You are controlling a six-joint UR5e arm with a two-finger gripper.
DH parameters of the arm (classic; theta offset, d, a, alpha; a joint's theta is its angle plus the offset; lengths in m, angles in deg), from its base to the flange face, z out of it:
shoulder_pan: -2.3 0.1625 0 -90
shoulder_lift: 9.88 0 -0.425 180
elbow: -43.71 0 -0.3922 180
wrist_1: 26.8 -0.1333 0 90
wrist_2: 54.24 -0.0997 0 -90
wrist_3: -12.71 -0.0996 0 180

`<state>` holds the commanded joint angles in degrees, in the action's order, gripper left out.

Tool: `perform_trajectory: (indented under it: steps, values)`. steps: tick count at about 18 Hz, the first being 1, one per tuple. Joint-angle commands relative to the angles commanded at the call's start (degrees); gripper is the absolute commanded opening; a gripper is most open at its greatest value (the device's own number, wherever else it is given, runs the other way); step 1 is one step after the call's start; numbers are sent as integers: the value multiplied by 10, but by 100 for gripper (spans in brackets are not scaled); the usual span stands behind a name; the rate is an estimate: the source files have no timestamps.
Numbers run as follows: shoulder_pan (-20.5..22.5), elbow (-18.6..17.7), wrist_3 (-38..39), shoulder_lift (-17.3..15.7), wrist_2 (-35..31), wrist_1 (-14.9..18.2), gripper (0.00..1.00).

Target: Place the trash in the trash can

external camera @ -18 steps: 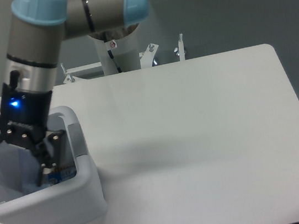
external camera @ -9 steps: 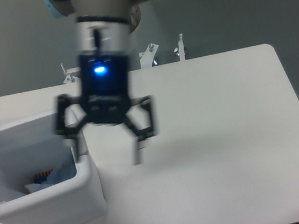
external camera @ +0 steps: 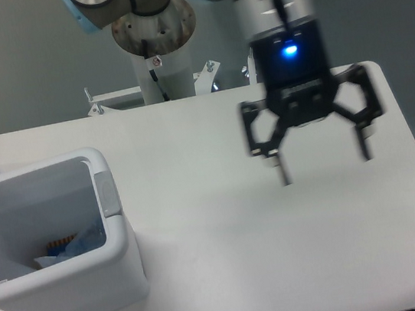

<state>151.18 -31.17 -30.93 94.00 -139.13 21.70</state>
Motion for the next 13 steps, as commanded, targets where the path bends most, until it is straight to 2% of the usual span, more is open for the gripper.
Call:
perform_trajectory:
  steps: [2, 6, 9, 13]
  values:
    - [17, 1, -86, -2, -32, 38, 100]
    - [54, 6, -213, -4, -37, 114, 100]
    - [81, -3, -268, -24, -37, 133, 100]
    - [90, -2, -358, -34, -54, 207, 100]
